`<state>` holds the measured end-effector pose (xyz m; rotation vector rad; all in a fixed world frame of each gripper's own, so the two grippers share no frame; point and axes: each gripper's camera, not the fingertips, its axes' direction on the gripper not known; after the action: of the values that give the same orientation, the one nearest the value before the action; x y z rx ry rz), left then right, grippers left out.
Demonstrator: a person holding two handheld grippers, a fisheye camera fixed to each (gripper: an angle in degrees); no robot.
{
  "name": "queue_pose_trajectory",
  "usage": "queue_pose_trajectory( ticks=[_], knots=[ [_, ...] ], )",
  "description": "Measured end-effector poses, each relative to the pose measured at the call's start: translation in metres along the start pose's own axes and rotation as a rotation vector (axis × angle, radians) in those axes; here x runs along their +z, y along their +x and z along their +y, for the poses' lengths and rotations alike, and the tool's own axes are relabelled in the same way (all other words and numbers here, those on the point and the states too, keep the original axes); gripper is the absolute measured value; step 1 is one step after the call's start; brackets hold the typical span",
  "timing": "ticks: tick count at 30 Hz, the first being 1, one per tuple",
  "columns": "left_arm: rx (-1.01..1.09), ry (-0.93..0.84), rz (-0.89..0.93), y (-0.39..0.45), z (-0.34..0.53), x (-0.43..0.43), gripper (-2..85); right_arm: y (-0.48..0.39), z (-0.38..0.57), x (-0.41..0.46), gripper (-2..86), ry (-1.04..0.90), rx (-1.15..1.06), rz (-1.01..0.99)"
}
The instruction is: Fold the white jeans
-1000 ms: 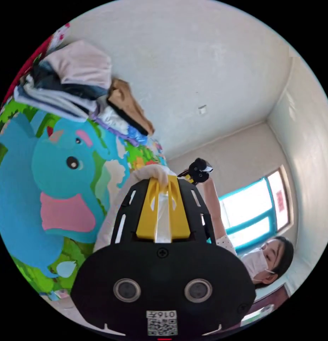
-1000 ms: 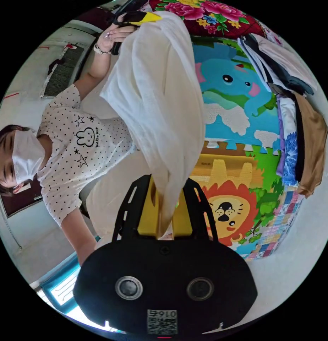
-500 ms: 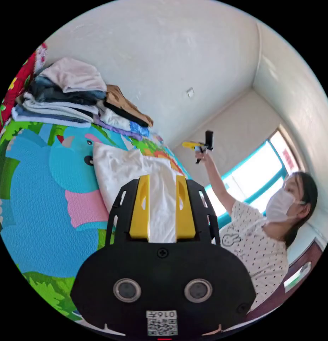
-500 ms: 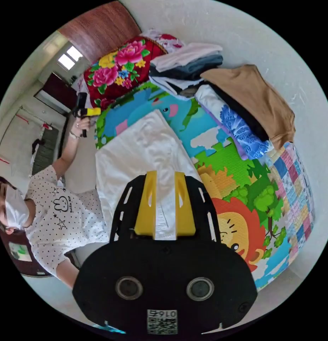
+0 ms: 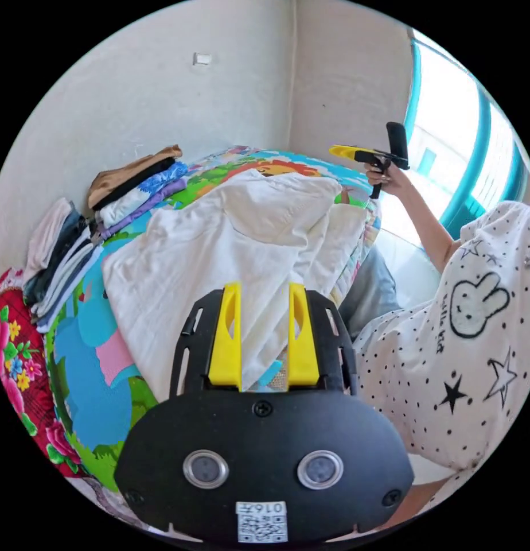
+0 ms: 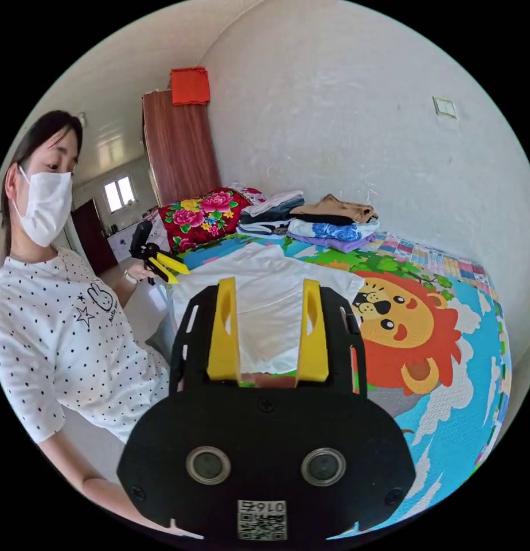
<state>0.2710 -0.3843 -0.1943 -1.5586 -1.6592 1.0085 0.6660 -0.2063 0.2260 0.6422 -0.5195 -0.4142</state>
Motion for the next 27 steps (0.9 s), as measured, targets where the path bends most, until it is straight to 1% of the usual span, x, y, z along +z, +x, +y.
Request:
queue_pose_trajectory(
  ticks=[1,3,5,8,11,13,15,17,19,21,22,24,26,27],
  knots=[
    [0.023,-0.003,-0.020,0.011,-0.009,-0.001,11.7,-0.019,0.014,-0.015,10.9,0.030,-0.018,0.012],
    [0.111,-0.030,-0.101,0.054,-0.043,0.002,12.0,-0.049,0.028,-0.036,10.5,0.086,-0.022,0.110],
    [0.154,-0.066,-0.126,0.076,-0.066,0.007,12.6,-0.084,0.041,-0.056,11.2,0.120,0.000,0.258],
    [0.199,-0.140,-0.133,0.098,-0.090,0.014,13.3,-0.109,0.049,-0.079,14.2,0.127,0.074,0.374],
    [0.210,-0.168,-0.156,0.108,-0.097,0.007,12.7,-0.123,0.054,-0.102,16.6,0.140,0.112,0.359],
    [0.178,-0.151,-0.146,0.106,-0.099,-0.008,9.4,-0.127,0.053,-0.114,18.3,0.110,0.146,0.341],
    [0.133,-0.088,-0.135,0.101,-0.099,-0.039,4.5,-0.133,0.051,-0.123,19.4,0.087,0.177,0.351],
    [0.101,-0.045,-0.101,0.093,-0.100,-0.061,1.7,-0.149,0.045,-0.137,19.9,0.111,0.197,0.348],
    [0.078,-0.013,-0.065,0.086,-0.102,-0.081,0.4,-0.164,0.037,-0.143,20.6,0.141,0.192,0.302],
    [0.072,0.001,-0.040,0.082,-0.105,-0.100,-0.3,-0.190,0.025,-0.144,21.4,0.156,0.109,0.299],
    [0.074,0.003,-0.042,0.082,-0.106,-0.105,-0.4,-0.214,0.016,-0.139,22.1,0.152,0.008,0.337],
    [0.093,0.004,-0.059,0.086,-0.110,-0.119,-0.6,-0.252,0.001,-0.127,23.0,0.133,-0.107,0.441],
    [0.102,0.009,-0.073,0.090,-0.111,-0.129,-0.7,-0.301,-0.020,-0.101,23.1,0.081,-0.264,0.641],
    [0.104,0.010,-0.074,0.092,-0.112,-0.136,-0.7,-0.310,-0.026,-0.092,22.7,0.052,-0.295,0.688]
  ],
)
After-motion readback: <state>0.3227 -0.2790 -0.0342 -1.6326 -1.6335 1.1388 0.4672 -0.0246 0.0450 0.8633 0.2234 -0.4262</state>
